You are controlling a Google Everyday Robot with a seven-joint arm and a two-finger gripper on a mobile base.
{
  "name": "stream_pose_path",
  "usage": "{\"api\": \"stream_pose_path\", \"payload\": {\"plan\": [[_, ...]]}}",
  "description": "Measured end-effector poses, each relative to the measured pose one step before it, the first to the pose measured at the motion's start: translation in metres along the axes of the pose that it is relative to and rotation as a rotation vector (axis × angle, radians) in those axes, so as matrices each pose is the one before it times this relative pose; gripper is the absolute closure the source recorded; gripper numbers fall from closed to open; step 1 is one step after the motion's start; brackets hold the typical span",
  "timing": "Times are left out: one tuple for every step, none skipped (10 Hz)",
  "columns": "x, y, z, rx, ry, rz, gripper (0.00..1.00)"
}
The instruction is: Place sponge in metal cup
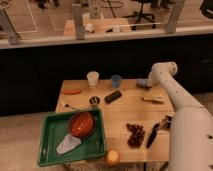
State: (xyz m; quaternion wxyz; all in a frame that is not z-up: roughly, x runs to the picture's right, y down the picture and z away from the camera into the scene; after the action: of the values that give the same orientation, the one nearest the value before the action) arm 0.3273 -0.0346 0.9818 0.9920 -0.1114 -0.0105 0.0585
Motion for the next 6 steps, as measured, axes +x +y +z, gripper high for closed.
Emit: {"api": "stream_pose_path", "payload": {"plan": [[-0.00144, -0.0011, -0.01968, 0.01751, -0.01768, -0.00666, 0.98], [-0.00249, -0.00048, -0.01724, 0.01416, -0.01642, -0.00836, 0.98], [-0.00522, -0.00061, -0.02694, 0.02257, -0.02926, -0.01407, 0.98], [-0.0046, 0.00137, -0.0193, 0.01878, -0.02559, -0.01355, 0.98], [-0.00645, 0.00341, -0.01564, 0.01393, -0.03323, -0.02347, 0.98], [-0.00889, 0.00215, -0.01408, 0.01219, -0.03367, -0.02482, 0.98]]}}
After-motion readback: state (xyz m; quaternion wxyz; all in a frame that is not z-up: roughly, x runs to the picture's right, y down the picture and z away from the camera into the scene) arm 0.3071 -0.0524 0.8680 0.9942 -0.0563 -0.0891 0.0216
